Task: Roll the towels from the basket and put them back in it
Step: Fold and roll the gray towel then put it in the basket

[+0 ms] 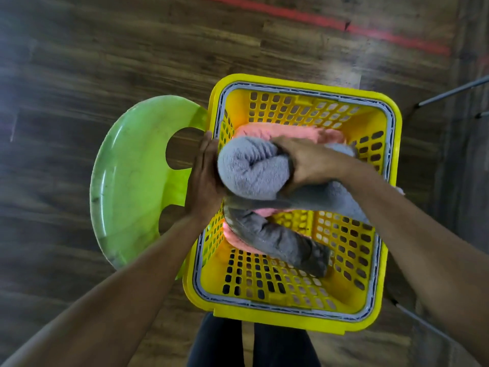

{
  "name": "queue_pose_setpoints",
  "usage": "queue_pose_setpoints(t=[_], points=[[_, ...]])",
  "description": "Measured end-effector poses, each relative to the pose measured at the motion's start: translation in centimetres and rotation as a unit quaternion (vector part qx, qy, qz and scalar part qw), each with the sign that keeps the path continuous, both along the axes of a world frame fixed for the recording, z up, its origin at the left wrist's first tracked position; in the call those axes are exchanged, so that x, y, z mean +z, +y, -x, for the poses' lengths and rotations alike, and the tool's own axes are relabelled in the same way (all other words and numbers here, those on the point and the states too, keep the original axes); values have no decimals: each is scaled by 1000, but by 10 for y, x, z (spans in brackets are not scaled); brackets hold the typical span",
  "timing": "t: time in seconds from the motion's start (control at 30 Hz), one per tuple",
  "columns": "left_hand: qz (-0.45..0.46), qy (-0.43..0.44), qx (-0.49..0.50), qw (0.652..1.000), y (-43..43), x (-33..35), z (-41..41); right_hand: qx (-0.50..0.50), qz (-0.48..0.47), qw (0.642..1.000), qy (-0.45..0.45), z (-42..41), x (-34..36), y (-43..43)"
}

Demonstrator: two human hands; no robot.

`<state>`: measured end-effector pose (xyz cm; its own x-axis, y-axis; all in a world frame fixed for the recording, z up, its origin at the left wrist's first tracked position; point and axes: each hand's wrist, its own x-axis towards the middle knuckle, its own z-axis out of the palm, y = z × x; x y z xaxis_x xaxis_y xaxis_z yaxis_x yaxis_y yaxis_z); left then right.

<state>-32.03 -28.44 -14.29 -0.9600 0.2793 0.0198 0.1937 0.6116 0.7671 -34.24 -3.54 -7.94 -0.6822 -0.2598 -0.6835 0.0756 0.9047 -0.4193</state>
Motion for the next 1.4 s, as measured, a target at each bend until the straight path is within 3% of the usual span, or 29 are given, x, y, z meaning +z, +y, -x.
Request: queue_pose_setpoints(t=[0.1,0.17,0.3,0.57,0.63,0.73,0.87,0.97,1.1,1.23,1.4], points=[[4,-1,24,1000,0,-2,1,-36,17,999,-15,-36,-34,-11],[9,4,31,999,1,-2,2,-117,58,990,-57,-59,-55,-10],[13,8,31,999,2,-2,2,-185,122,964,-144,-92,-88,2],[13,13,33,999,4,-2,2,-360,236,871,-237,-81,-80,27],[16,14,31,999,4,-1,2,-408,244,852,-218,-82,-79,33],[20,14,33,999,5,0,2,-440,245,854,-126,-83,-68,37],[22,19,35,999,4,-1,2,-405,233,884,13,-71,-33,37],[28,25,33,999,4,-1,2,-306,232,914,134,-39,5,37],[27,14,45,999,5,0,3,-115,73,945,296,15,15,29],[26,29,37,999,5,1,2,-4,-90,949,303,36,-42,9],[30,38,31,998,6,-3,2,-22,-88,974,210,32,-110,15]])
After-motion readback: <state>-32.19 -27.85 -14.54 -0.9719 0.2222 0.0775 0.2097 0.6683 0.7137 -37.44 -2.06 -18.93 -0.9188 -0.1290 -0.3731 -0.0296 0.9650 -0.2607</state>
